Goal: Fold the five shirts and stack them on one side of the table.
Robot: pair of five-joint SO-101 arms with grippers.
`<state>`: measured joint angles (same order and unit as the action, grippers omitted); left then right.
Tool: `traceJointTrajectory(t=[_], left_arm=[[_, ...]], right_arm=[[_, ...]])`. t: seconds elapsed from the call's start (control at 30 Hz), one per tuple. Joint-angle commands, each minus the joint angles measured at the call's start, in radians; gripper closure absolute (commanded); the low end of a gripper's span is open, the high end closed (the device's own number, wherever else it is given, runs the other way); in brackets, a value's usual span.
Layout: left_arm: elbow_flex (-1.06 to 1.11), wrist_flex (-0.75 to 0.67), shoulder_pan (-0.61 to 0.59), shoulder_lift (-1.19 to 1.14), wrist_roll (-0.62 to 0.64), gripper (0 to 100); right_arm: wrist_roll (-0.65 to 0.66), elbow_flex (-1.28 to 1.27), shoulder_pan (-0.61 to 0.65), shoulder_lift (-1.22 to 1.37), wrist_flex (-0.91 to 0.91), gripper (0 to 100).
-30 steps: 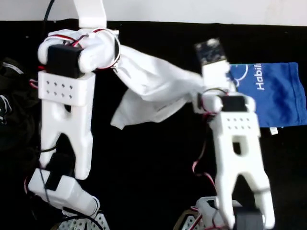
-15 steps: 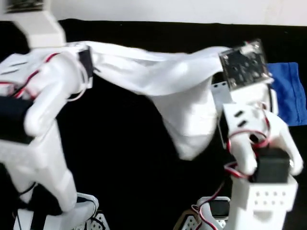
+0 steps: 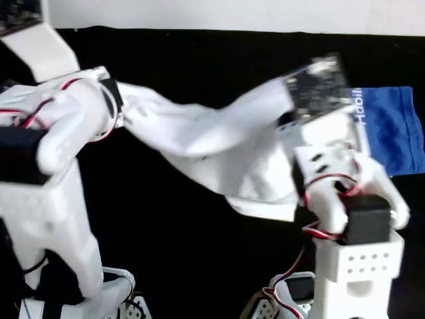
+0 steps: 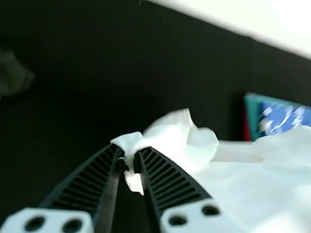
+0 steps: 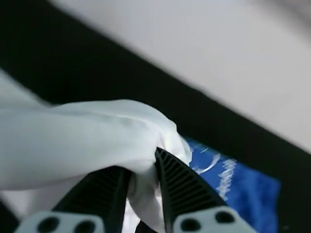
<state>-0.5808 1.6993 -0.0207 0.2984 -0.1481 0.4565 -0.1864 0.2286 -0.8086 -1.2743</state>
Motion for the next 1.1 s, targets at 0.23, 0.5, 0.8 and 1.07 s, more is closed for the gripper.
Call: traceJointTrajectory(t=[0.23, 0.5, 0.8, 1.07], left_arm=[[0.634, -0.057, -0.209, 0.016, -0.028, 99], [1.018, -0.233, -0.291, 0.016, -0.187, 99], [1.107, -0.272, -0.367, 0.024, -0.302, 79], [0.837, -0.023, -0.206, 0.021, -0.341, 79]], right_arm=[[0.008, -0.357, 0.211, 0.002, -0.094, 99.2], [-0.034, -0.533, 0.387, 0.002, -0.094, 99.2], [-0.032, -0.636, 0.435, 0.002, -0.145, 84.1], [-0.032, -0.39, 0.433, 0.002, -0.237, 78.2]])
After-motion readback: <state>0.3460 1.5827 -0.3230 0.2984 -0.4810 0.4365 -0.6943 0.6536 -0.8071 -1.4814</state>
